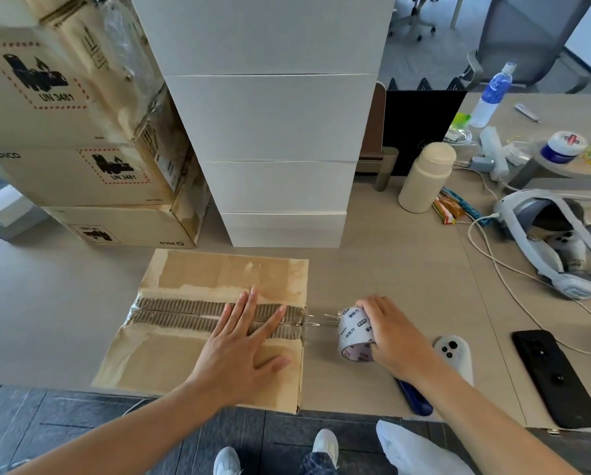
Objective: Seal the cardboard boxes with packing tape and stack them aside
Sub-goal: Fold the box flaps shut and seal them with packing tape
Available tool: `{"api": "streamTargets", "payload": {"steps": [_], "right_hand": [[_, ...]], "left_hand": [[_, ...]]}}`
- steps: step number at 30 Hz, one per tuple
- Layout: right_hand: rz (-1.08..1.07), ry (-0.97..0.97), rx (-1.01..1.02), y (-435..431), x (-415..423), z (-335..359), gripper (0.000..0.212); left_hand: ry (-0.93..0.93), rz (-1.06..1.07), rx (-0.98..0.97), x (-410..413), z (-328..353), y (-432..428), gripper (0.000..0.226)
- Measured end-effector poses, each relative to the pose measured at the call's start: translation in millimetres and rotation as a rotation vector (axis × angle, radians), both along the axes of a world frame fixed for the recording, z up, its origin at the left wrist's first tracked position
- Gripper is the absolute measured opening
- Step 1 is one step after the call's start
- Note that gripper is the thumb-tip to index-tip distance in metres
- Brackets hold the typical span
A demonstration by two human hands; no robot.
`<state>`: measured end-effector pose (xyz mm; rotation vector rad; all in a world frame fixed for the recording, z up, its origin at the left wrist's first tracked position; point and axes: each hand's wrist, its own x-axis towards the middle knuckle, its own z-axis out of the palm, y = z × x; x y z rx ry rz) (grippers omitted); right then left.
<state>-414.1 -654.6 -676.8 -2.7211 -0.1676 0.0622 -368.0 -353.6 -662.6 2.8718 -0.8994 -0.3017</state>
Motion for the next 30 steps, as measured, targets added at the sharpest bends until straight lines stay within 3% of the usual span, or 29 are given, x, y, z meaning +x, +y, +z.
{"api": "streamTargets", "payload": {"steps": [7,14,21,30], "right_hand": [[0.055,0.038,-0.01,9.2,2.6,-28.9,0.056],[-0.054,0.139,0.272,-1.0,-10.7,-42.4,0.058],[-0.132,0.039,0.462,-13.1,-23.1,-19.8,0.048],[-0.014,0.115,0.235,-14.5,-21.3,-22.4,0.064]], "left_hand": [[-0.042,-0.056,0.065,1.7,-0.6,-1.3,0.068],[0.001,0.023,-0.06,-20.5,10.8,-46.1,0.088],[0.026,0.032,0.047,-25.5,-6.4,-61.0,0.087],[0.1,-0.004,0.09,-24.0,6.8,-67.2,0.078]]}}
